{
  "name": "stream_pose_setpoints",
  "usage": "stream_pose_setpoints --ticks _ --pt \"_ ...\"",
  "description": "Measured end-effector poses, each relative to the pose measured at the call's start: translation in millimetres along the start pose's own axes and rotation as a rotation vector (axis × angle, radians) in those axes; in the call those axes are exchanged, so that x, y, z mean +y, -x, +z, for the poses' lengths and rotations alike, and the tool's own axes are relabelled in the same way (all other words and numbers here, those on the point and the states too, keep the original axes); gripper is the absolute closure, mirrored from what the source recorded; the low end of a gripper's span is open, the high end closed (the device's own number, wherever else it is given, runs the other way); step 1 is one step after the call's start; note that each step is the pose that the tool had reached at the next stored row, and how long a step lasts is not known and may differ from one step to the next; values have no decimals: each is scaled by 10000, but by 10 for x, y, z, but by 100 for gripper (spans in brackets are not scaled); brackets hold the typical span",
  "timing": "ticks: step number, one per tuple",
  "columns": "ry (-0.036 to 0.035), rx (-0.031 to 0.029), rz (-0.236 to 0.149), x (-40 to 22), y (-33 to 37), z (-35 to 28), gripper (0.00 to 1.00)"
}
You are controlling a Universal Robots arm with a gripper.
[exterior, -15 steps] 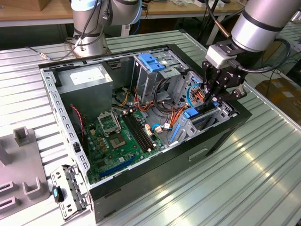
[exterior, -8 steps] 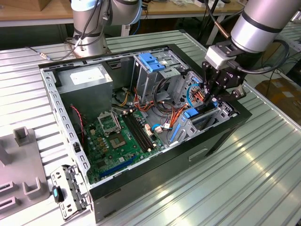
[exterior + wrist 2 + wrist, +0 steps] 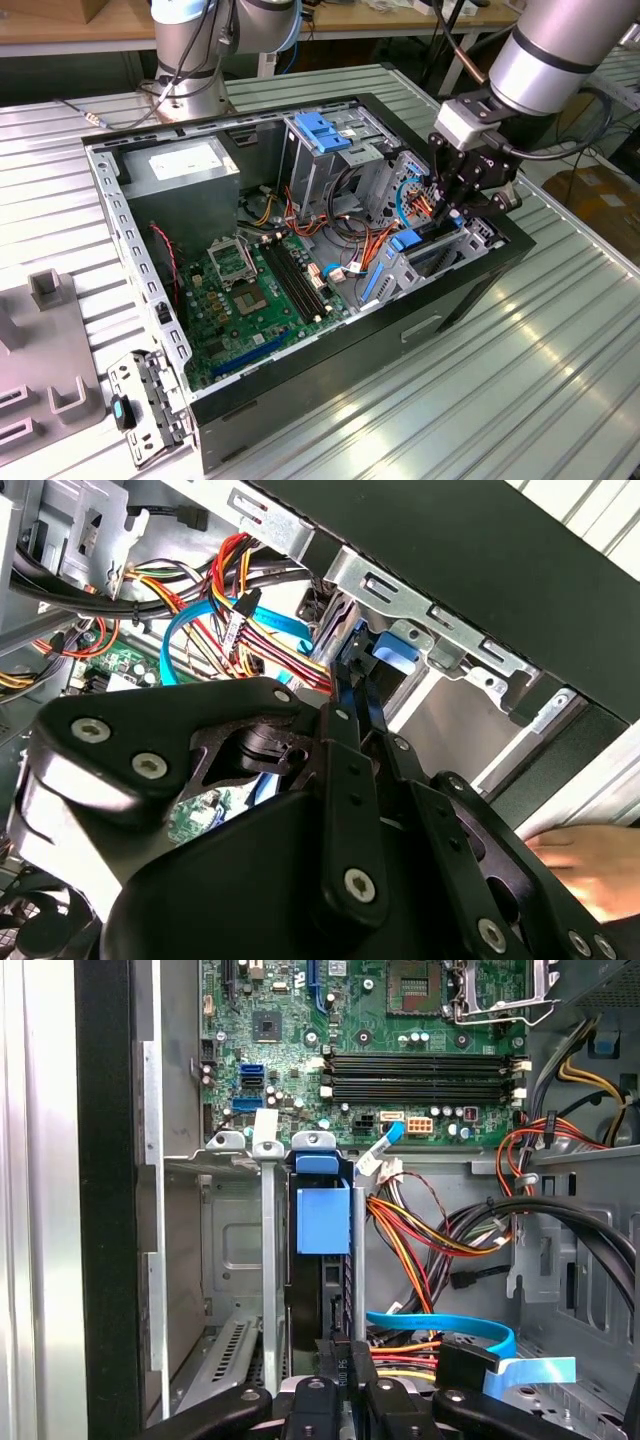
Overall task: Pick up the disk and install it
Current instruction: 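Insert the first disk wire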
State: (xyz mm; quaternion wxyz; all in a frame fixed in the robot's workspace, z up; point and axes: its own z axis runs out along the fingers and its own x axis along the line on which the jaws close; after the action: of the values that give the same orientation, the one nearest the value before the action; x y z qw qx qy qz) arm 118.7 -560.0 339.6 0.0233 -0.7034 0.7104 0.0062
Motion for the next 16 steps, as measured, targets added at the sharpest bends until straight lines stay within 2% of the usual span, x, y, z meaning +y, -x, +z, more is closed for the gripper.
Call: stream_pose_setpoints --ticks 1,2,4,7,11,12,13,16 --pt "1 1 0 0 0 0 82" --pt "0 4 0 0 0 -5 75" --pt "1 5 0 -1 1 -30 75" --pt "1 6 1 -3 5 -122 75" --pt "0 1 0 -4 5 -132 75" --pt "1 1 0 -5 5 -132 77" --pt "1 2 0 -5 5 -133 89" --pt "1 1 1 -6 5 -133 89"
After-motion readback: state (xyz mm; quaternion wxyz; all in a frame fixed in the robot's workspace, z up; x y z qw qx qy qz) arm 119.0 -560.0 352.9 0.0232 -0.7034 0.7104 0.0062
